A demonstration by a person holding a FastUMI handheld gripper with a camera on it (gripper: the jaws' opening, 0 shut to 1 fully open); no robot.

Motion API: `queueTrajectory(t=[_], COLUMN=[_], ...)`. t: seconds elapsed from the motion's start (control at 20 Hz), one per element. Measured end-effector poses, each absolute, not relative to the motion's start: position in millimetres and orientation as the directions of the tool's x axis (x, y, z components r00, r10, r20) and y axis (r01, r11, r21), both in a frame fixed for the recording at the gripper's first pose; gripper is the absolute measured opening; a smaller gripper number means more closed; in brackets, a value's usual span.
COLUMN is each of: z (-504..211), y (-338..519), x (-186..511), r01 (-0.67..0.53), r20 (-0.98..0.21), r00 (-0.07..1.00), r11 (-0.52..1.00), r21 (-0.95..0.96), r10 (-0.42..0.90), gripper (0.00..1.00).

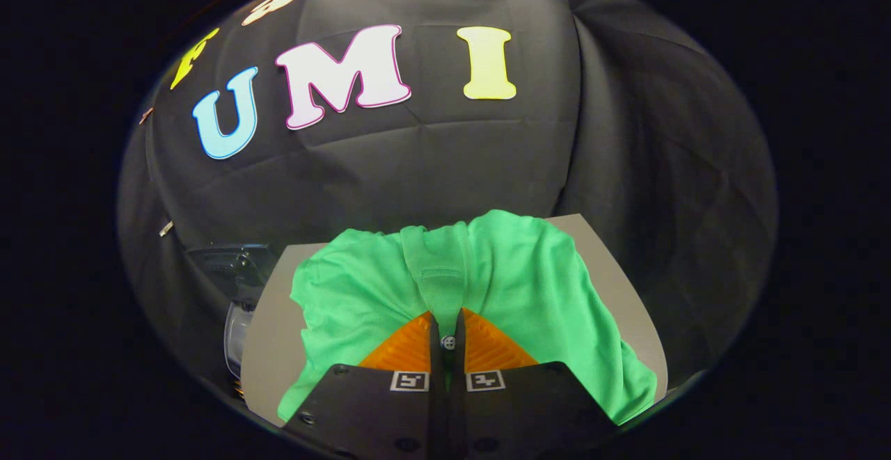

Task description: Put the clothes into the washing machine and then close the washing machine lid.

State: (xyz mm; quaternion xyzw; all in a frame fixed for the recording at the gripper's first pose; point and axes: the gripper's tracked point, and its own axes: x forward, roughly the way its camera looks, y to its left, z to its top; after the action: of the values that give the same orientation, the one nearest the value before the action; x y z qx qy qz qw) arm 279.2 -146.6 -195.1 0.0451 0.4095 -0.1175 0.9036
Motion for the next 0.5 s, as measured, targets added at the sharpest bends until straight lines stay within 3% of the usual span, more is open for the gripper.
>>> queueTrajectory(t=[0.5], z=[-49], y=[-113], x=[280], r01=[0.210], r20=[-0.492], r00=[0.852], r11=[0.978], r21=[0.003], r10=[-0.181], gripper=[0.05])
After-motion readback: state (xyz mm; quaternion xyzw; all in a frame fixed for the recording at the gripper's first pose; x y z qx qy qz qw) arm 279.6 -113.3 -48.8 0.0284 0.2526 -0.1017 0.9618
